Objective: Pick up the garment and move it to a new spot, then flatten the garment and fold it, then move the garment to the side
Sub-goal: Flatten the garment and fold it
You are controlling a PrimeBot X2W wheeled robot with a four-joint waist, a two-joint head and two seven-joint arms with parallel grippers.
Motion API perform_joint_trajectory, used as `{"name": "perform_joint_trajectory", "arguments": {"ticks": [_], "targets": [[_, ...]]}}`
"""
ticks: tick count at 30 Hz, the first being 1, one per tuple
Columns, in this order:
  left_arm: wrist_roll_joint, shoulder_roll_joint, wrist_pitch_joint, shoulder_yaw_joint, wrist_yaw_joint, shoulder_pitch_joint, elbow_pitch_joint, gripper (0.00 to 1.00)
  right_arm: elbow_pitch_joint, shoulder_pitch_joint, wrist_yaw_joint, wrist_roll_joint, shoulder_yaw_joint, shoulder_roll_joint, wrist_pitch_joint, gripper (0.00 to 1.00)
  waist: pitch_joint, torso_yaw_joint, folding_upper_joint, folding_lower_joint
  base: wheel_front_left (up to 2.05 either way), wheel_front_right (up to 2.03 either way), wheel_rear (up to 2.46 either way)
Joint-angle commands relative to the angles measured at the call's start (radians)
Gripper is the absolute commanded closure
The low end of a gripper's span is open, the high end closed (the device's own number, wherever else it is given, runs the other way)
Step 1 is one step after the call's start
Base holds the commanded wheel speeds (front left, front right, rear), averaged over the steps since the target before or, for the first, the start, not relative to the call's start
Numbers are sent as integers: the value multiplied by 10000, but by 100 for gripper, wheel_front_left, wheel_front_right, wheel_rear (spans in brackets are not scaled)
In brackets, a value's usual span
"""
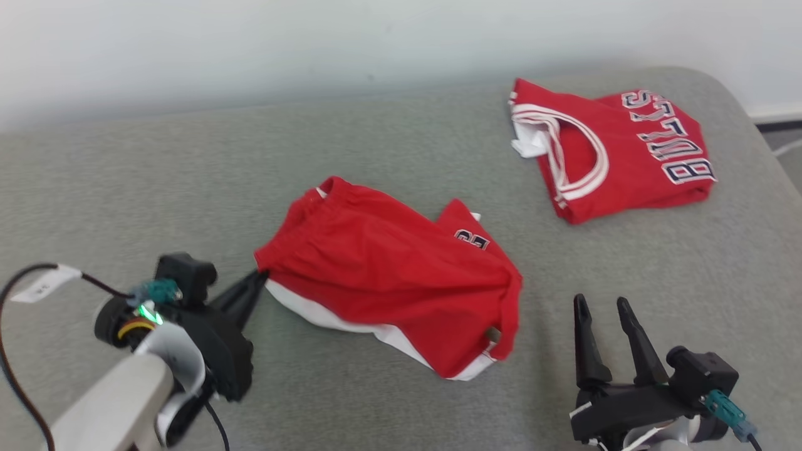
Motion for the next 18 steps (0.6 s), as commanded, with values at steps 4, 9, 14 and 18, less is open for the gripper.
{"name": "perform_joint_trajectory", "arguments": {"ticks": [4,9,14,18], "targets": [[-188,308,150,27,662,972,-1242,100,-12,358,4,-132,-233,0,-17,0,-543,847,0,0,0,0,0],[-334,568,117,178,1562,1973,-2611,100,-50,562,4,-230,-472,0,-17,0,-641,1326,0,0,0,0,0],[-418,618,-46,265,2225,2700,-3447,100,-87,623,4,-340,-670,0,-8,0,-644,1681,0,0,0,0,0],[-599,493,-259,385,2751,3345,-4100,100,-145,719,4,-404,-791,1,54,0,-645,1969,0,0,0,0,0]]}}
